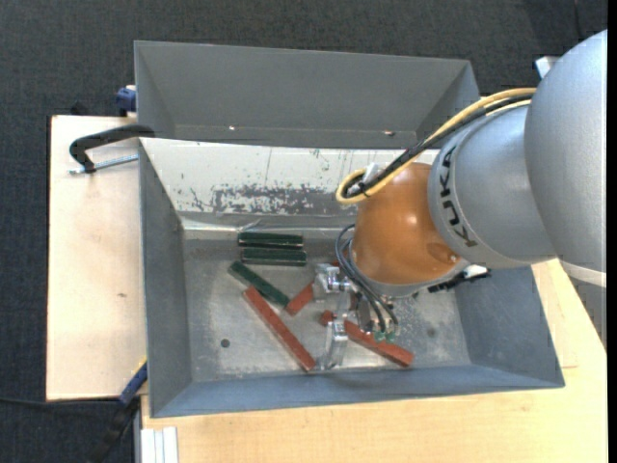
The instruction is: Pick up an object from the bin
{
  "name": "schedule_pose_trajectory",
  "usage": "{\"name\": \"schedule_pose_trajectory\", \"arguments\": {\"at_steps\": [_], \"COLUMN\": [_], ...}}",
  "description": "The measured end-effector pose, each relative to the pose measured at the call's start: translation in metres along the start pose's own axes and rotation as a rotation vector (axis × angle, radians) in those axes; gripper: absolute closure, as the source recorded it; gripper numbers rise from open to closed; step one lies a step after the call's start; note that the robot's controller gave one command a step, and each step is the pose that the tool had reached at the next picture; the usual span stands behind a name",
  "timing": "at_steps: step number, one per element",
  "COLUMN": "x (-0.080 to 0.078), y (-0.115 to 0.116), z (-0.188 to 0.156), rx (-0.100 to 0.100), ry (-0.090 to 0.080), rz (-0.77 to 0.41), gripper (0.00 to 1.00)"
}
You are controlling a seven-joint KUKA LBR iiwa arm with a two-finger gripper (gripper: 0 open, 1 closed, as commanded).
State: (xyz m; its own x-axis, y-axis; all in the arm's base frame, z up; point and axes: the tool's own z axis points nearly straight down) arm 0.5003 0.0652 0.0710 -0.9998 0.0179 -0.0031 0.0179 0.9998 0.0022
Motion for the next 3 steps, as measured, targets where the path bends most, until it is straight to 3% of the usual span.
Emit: {"name": "schedule_pose_trajectory", "arguments": {"at_steps": [1,2,3], "x": [0.000,-0.018,-0.014], "y": [0.000,-0.041,-0.057], "z": [0.000,-0.004,0.001], "rx": [0.000,-0.001,0.001], "ry": [0.000,-0.001,0.003], "rz": [0.000,0.051,0.147], "gripper": [0.00,0.00,1.00]}}
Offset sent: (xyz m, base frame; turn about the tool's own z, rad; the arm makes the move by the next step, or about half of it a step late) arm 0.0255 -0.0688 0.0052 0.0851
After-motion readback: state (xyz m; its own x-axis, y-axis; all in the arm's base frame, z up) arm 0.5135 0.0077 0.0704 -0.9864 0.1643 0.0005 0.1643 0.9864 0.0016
